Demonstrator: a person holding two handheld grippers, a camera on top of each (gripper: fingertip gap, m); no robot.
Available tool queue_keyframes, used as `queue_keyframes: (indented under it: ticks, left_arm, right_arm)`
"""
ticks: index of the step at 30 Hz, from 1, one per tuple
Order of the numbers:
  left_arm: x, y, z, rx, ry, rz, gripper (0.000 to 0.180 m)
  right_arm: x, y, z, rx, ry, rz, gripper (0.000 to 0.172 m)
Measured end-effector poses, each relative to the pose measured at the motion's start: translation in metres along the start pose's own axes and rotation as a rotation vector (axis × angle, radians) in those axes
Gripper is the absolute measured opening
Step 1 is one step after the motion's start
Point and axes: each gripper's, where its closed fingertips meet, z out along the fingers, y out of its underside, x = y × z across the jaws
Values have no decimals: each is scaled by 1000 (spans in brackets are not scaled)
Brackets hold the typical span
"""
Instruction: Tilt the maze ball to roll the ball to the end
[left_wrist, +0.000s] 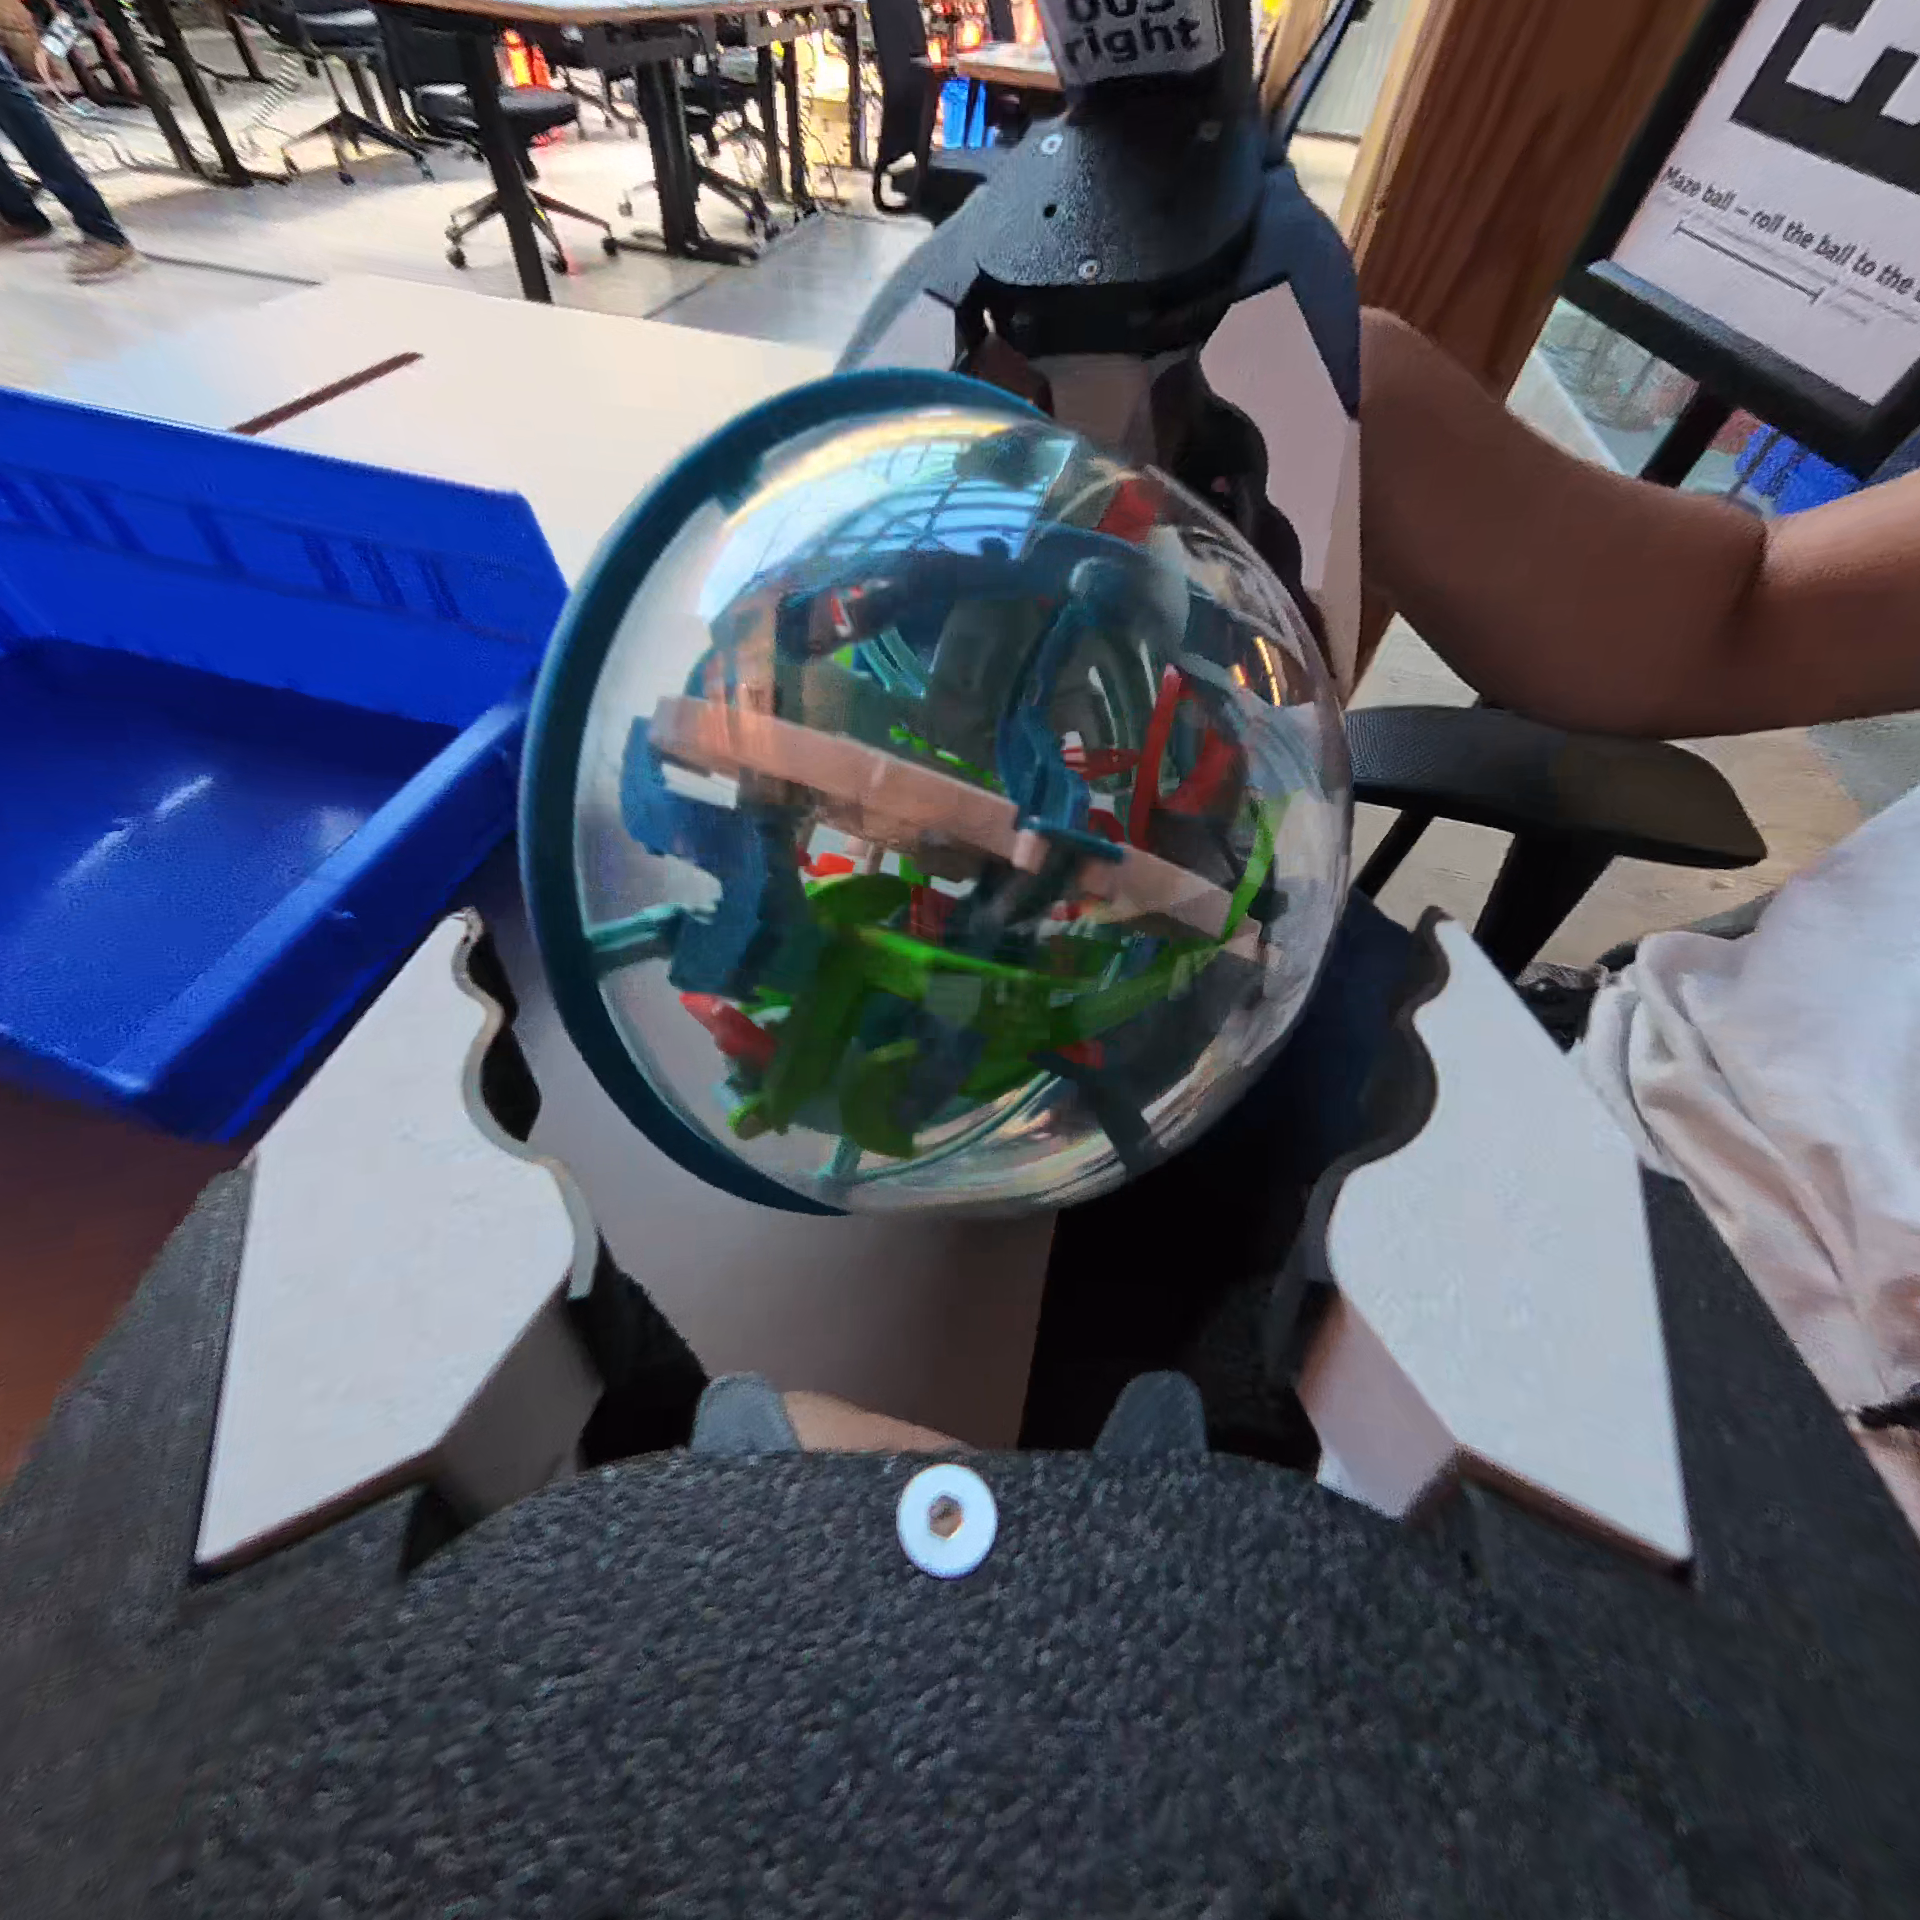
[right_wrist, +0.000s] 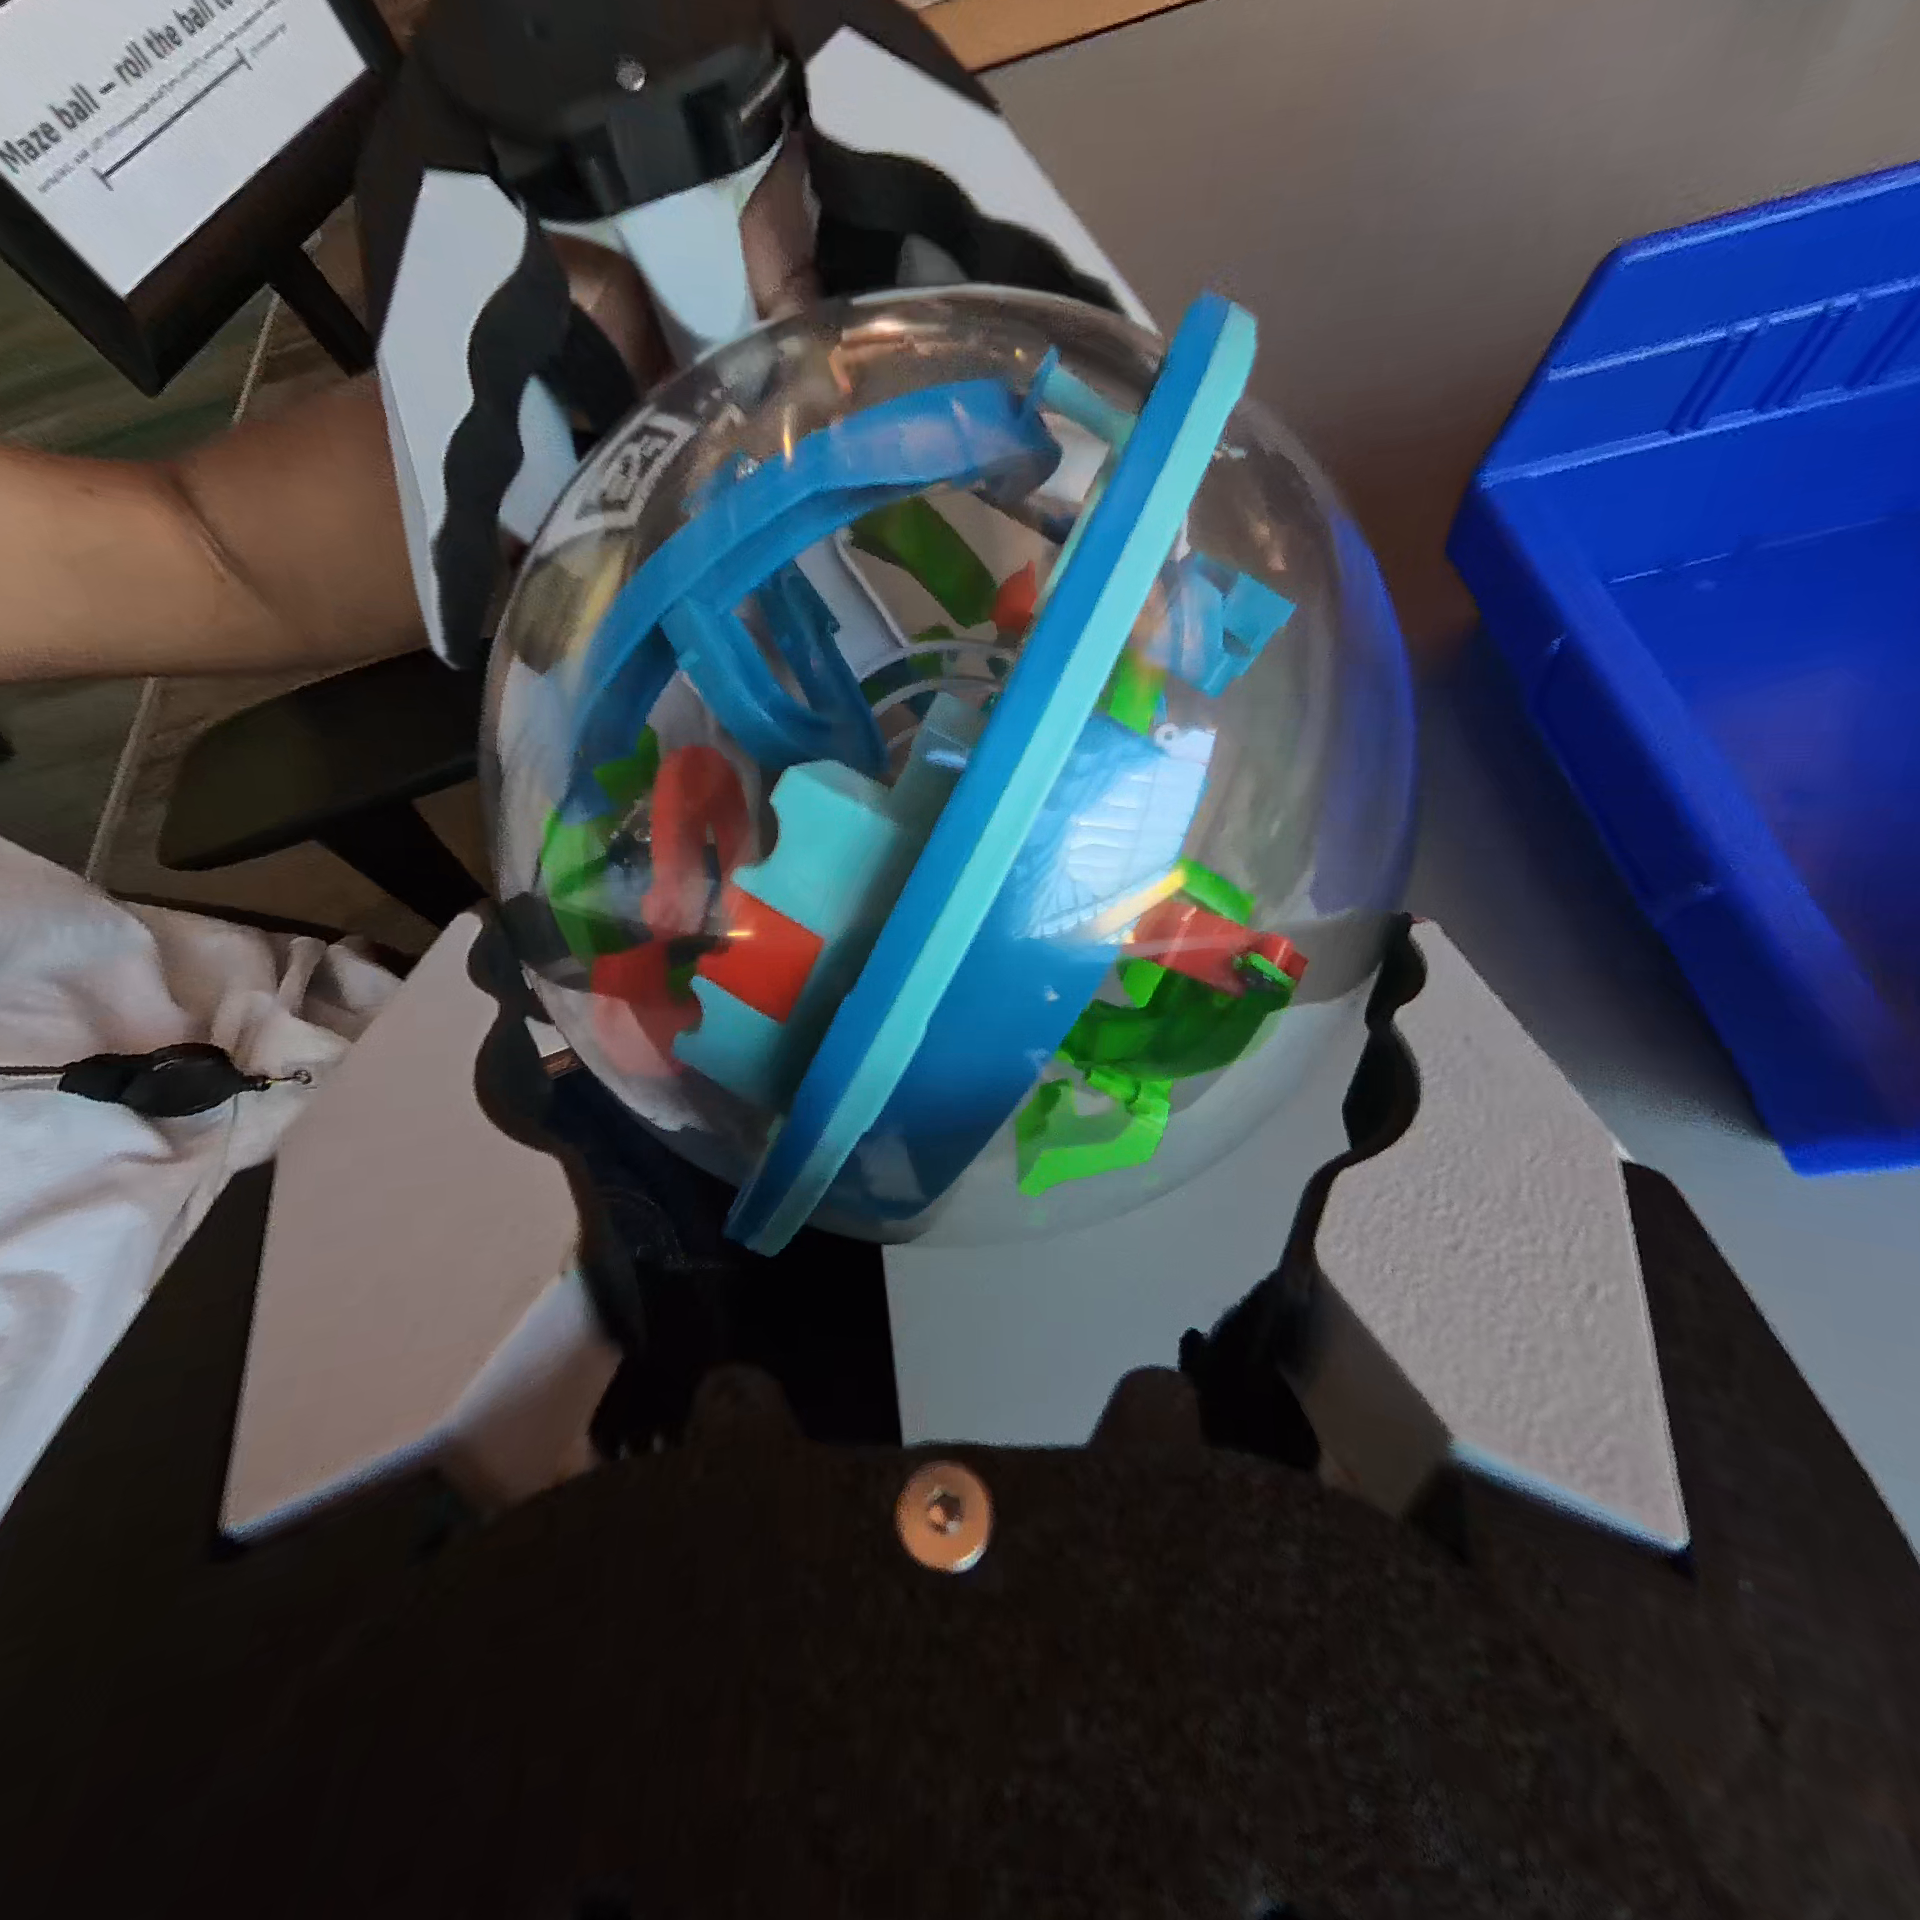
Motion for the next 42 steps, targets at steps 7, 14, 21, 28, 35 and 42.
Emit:
queue_keyframes:
  ticks: [7, 14, 21, 28, 35, 42]
  left_arm:
    - [-5, 26, 8, -122, 194, -83, 160]
    - [-10, 26, 0, 47, 81, -168, 158]
    - [-8, 32, 0, 131, -93, -156, 153]
    - [6, 50, 5, -27, -137, -87, 158]
    - [-20, 15, -21, -23, -54, -111, 159]
    - [-8, 16, -5, -163, 97, -118, 159]
  right_arm:
    - [-2, -16, 13, -17, -43, -81, 154]
    - [-21, -46, -25, 386, 1, 177, 140]
    - [-7, 6, 13, 421, 242, 373, 154]
    - [-4, -6, 15, 456, 179, 362, 154]
    - [-3, -10, 15, 376, 129, 288, 153]
    - [-6, -22, 21, 239, 118, 132, 153]
